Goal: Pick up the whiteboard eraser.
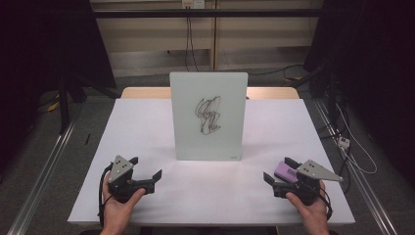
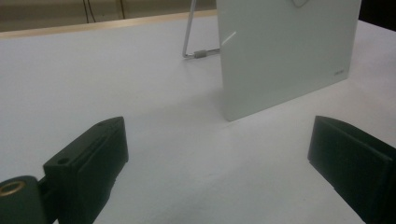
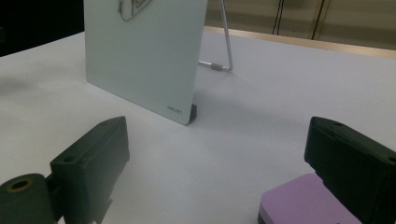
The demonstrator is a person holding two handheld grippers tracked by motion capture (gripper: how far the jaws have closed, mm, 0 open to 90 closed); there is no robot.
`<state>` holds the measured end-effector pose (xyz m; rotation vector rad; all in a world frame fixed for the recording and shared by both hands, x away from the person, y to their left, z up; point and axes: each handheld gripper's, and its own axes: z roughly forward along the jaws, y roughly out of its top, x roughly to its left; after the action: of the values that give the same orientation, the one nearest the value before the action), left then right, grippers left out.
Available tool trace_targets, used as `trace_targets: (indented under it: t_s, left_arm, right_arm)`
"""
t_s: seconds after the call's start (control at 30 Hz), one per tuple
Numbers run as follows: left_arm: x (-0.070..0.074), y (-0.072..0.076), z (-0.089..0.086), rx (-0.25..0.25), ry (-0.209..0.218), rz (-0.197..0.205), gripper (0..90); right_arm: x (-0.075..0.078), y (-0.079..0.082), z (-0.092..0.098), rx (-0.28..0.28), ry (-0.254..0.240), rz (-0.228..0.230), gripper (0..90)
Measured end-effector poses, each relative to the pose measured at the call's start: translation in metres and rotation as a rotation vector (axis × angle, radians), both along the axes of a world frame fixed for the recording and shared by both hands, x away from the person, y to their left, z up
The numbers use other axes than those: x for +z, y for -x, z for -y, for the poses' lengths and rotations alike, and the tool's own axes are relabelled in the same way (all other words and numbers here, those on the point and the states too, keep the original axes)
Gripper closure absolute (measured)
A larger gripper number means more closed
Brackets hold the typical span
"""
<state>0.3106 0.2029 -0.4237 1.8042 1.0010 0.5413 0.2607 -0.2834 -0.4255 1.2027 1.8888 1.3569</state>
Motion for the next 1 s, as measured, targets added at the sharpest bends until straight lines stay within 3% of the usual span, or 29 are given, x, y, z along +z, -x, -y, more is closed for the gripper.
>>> trace_targets:
  t_s: [0.27, 0.43, 0.53, 1.0]
  left_arm:
    - [-0.0030, -0.0014, 0.0016, -0.004, -0.001, -0.036, 5.4]
    - [-0.0026, -0.0010, 0.0026, -0.007, -0.011, -0.031, 5.6]
    - [-0.0038, -0.0023, 0.0026, -0.006, -0.010, -0.047, 6.0]
    - [-0.0032, -0.0002, 0.0007, -0.010, 0.003, -0.053, 6.2]
  right_arm:
    - [0.0001, 0.0001, -0.0006, 0.016, -0.024, 0.006, 6.7]
    - [0.0008, -0.0003, 0.0014, 0.027, -0.022, 0.004, 6.7]
    - [0.0018, 0.0000, 0.0016, 0.026, 0.007, 0.005, 7.1]
    - [0.0096, 0.0001, 0.0012, 0.038, 0.016, 0.011, 7.5]
